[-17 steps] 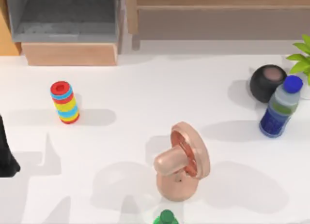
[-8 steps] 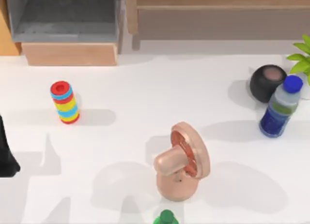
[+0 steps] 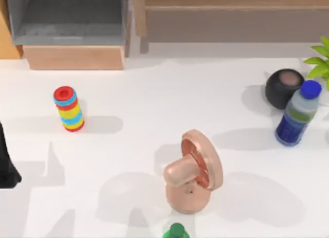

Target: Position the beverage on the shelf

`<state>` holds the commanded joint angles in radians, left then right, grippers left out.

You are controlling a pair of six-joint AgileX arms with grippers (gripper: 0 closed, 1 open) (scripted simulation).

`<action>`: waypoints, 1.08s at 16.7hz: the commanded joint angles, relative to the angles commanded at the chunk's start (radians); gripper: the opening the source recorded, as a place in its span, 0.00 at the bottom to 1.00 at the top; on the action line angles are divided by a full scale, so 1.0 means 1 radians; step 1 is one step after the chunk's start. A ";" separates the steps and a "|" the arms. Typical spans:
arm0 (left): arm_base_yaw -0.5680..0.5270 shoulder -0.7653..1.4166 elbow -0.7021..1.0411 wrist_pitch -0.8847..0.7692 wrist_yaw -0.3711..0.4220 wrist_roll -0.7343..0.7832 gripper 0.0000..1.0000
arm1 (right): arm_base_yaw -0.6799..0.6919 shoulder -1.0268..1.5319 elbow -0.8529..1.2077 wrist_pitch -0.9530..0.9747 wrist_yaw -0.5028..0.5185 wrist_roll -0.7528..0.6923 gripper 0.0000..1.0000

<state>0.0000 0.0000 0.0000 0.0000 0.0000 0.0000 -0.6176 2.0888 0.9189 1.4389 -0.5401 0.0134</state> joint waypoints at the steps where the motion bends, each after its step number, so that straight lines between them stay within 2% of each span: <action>1: 0.000 0.000 0.000 0.000 0.000 0.000 1.00 | 0.028 -0.028 0.019 -0.019 0.032 0.004 0.00; 6: 0.000 0.000 0.000 0.000 0.000 0.000 1.00 | 0.222 -0.125 0.106 -0.187 0.235 0.042 0.00; 13: 0.000 0.000 0.000 0.000 0.000 0.000 1.00 | 0.577 -0.163 0.234 -0.519 0.574 0.106 0.00; 18: 0.000 0.000 0.000 0.000 0.000 0.000 1.00 | 0.820 -0.151 0.348 -0.722 0.801 0.101 0.00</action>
<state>0.0000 0.0000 0.0000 0.0000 0.0000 0.0000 0.2027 1.9380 1.2668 0.7170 0.2610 0.1147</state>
